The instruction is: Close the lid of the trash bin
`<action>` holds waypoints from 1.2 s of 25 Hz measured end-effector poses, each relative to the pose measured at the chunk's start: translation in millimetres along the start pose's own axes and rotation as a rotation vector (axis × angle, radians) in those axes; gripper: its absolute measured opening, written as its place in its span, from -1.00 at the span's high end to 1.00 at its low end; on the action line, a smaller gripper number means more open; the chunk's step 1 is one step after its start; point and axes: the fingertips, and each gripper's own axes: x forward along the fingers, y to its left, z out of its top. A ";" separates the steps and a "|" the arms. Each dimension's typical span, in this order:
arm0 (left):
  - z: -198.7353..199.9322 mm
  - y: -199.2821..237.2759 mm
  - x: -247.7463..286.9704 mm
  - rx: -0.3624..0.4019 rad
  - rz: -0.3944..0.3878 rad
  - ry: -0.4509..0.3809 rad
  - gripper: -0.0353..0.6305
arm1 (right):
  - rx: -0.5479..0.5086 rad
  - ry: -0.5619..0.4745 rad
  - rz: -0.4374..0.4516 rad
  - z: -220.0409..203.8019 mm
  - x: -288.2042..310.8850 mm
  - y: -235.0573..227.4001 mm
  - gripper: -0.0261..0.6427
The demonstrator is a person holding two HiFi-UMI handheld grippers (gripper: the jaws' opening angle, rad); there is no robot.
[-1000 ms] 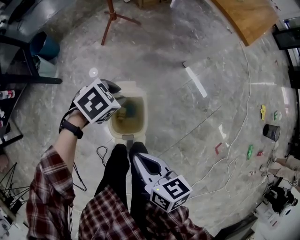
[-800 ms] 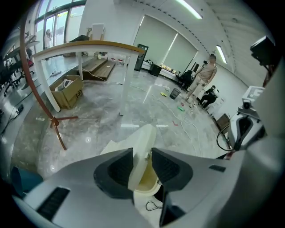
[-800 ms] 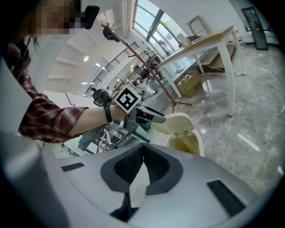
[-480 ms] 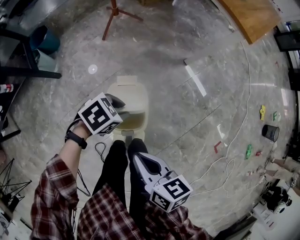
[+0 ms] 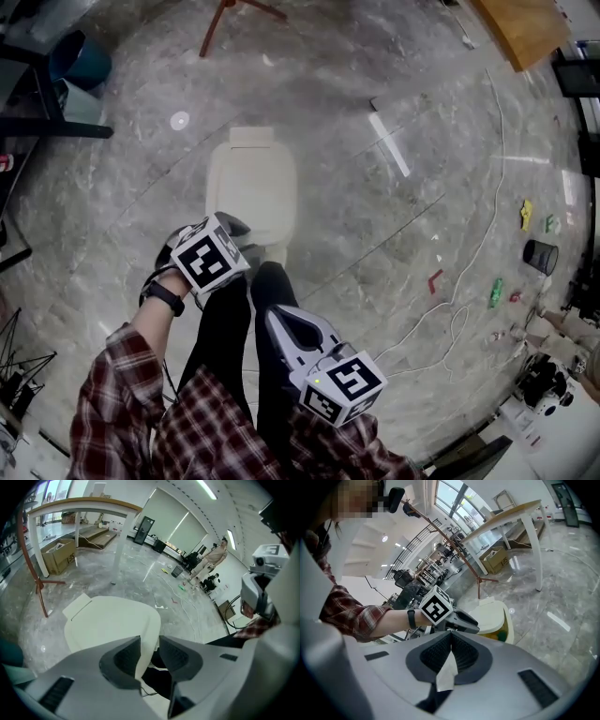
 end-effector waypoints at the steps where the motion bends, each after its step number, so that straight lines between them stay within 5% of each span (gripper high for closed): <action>1: -4.9 -0.4 7.0 -0.007 0.005 -0.003 0.48 | 0.006 0.007 -0.002 -4.8 1.2 -1.7 0.89; 13: -39.2 4.0 63.7 -0.054 0.018 -0.010 0.48 | 0.032 0.076 -0.001 -42.7 20.7 -14.7 0.89; 30: -58.6 12.5 100.5 -0.081 0.020 0.055 0.49 | 0.018 0.090 -0.016 -41.5 44.4 -19.9 0.89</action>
